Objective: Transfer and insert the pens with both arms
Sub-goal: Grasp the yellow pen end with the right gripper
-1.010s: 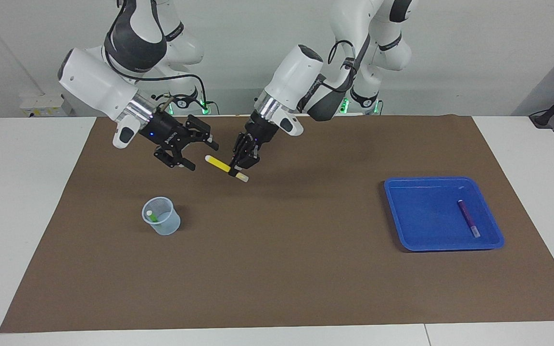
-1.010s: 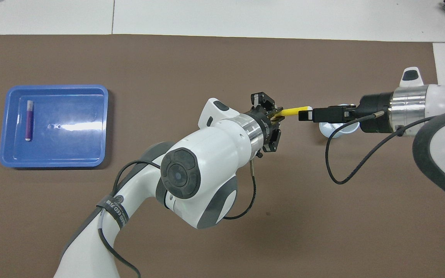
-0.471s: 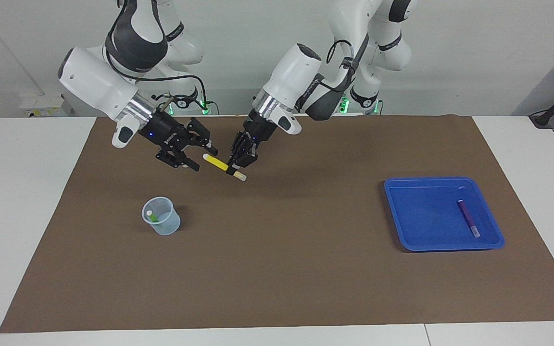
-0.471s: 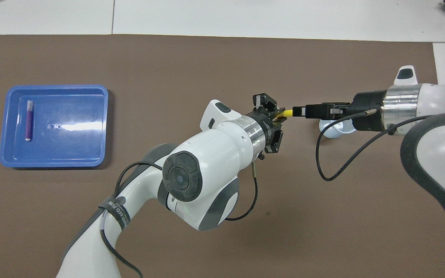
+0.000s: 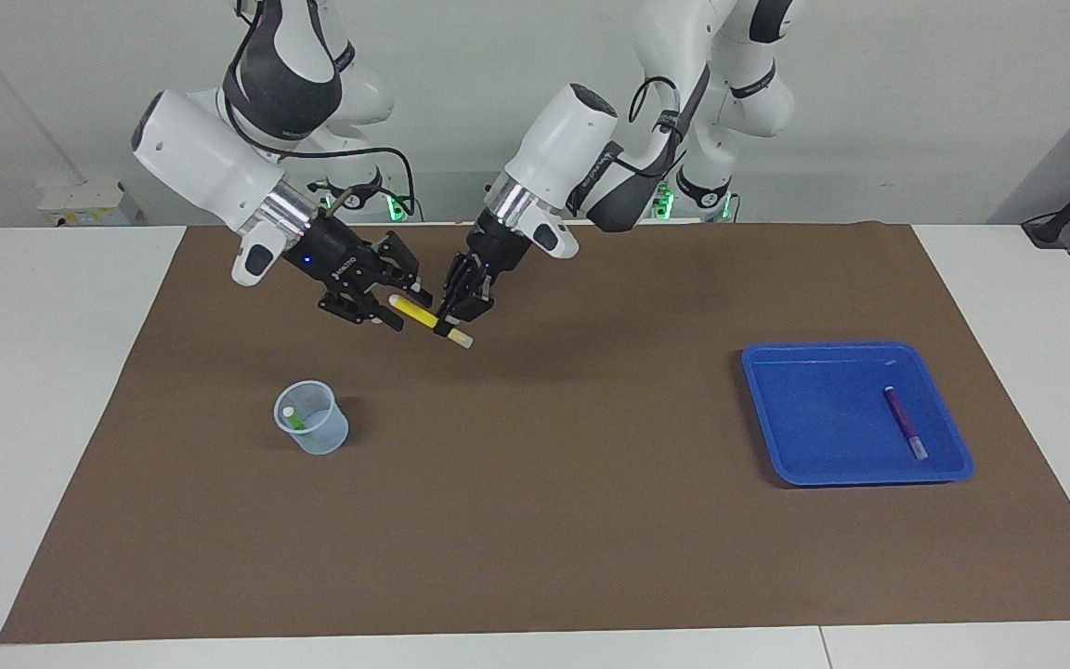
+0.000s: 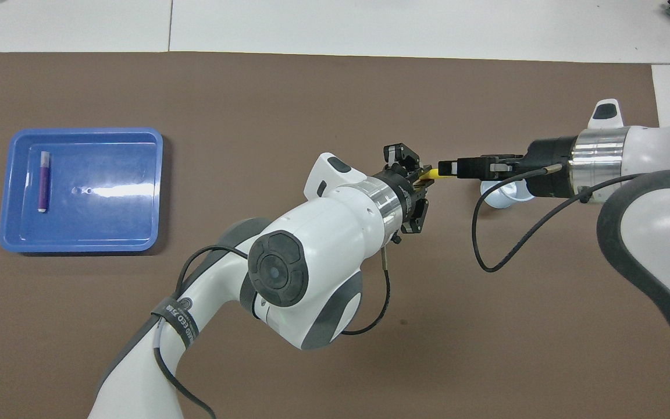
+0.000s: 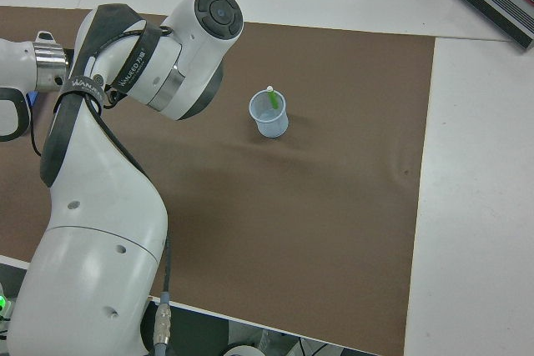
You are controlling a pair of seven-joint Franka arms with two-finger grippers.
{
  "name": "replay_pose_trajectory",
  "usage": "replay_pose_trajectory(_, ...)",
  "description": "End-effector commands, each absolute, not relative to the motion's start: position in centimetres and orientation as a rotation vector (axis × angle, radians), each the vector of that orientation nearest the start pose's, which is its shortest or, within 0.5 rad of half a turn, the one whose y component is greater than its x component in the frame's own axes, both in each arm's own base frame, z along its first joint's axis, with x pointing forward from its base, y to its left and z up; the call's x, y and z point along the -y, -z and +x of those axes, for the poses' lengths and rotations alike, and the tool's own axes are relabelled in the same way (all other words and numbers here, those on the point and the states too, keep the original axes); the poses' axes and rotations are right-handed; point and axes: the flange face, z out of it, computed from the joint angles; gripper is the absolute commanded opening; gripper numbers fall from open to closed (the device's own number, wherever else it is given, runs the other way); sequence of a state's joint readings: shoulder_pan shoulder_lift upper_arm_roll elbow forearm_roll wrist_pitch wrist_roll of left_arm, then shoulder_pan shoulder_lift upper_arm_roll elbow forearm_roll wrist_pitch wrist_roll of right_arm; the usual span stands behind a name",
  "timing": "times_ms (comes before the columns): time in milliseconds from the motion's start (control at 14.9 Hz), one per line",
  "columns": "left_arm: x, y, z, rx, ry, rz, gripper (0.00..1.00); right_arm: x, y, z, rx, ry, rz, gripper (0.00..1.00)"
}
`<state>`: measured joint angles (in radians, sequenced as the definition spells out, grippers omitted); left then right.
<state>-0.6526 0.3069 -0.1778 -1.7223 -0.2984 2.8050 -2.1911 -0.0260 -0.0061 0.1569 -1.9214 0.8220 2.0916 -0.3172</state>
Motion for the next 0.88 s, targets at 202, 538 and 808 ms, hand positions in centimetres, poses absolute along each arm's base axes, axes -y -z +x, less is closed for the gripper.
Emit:
replay_pose_trajectory(202, 49.05, -49.46, 48.28, -1.709, 0.251, 1.597, 0.00, -11.23, -52.40, 57.45, 0.076, 0.304, -2.393, 0.30)
replay_pose_trajectory(538, 48.98, -49.56, 48.43, -1.703, 0.246, 1.590, 0.00, -11.21, -52.40, 57.46, 0.089, 0.311, -2.395, 0.00)
replay_pose_trajectory(808, 48.94, -49.71, 48.51, -1.693, 0.236, 1.592, 0.00, -11.04, -52.76, 57.68, 0.090, 0.321, -2.394, 0.00)
